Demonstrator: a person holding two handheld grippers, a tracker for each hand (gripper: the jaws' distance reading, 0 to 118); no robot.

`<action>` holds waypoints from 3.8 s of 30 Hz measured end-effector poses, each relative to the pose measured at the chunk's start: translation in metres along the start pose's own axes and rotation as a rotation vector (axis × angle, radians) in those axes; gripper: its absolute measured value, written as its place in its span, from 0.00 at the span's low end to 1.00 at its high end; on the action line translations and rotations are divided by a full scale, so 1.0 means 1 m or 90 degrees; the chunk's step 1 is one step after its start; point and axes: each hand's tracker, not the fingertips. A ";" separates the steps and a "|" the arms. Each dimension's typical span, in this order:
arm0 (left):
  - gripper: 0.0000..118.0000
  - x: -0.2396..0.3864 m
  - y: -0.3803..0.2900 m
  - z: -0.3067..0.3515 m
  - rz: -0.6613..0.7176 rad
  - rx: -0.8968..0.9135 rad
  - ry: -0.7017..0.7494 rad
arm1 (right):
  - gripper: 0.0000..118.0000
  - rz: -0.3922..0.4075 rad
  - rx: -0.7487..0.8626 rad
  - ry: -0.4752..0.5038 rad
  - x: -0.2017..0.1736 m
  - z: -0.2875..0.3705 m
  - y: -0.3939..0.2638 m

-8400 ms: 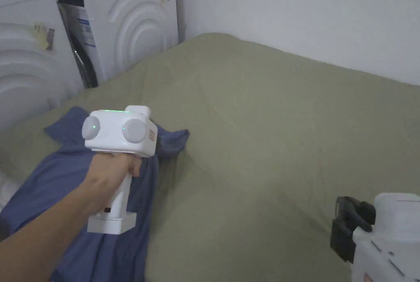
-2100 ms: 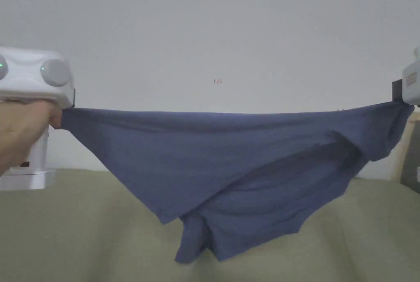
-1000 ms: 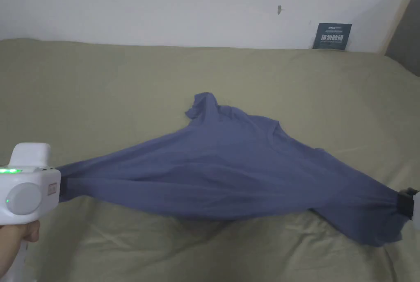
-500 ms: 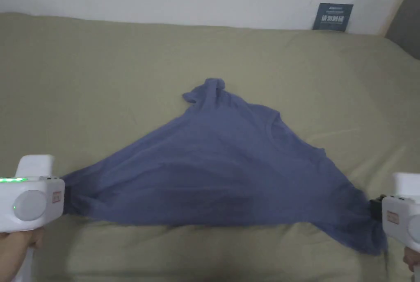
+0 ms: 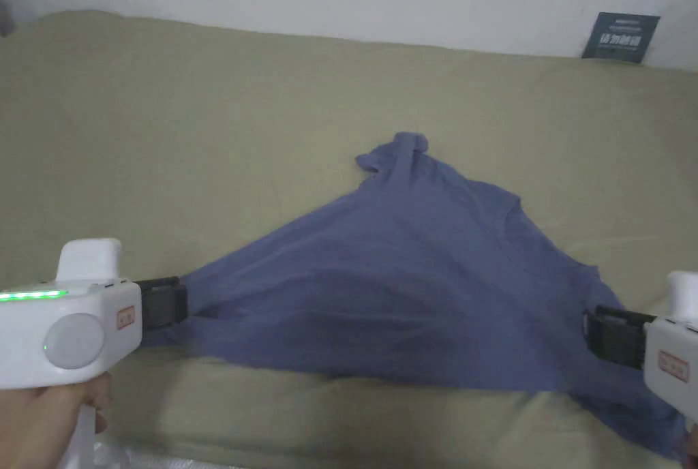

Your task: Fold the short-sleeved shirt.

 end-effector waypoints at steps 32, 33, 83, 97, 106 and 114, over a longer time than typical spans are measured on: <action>0.83 -0.015 0.010 -0.114 -0.053 -0.179 0.051 | 0.11 0.079 -0.062 0.186 -0.183 -0.058 -0.035; 0.82 -0.013 0.008 -0.110 -0.060 -0.163 0.066 | 0.11 0.076 -0.064 0.184 -0.180 -0.062 -0.032; 0.02 -0.013 0.060 -0.056 -0.036 -0.089 -0.056 | 0.09 0.212 0.002 0.064 -0.087 -0.172 0.256; 0.02 0.072 0.235 0.115 -0.131 0.164 -0.053 | 0.09 0.072 0.264 -0.045 0.047 0.118 0.318; 0.02 0.123 0.328 0.175 -0.126 0.271 -0.017 | 0.09 0.017 0.339 -0.105 0.074 0.178 0.357; 0.02 0.137 0.396 0.169 -0.092 0.293 0.012 | 0.09 0.013 0.352 -0.133 0.073 0.160 0.415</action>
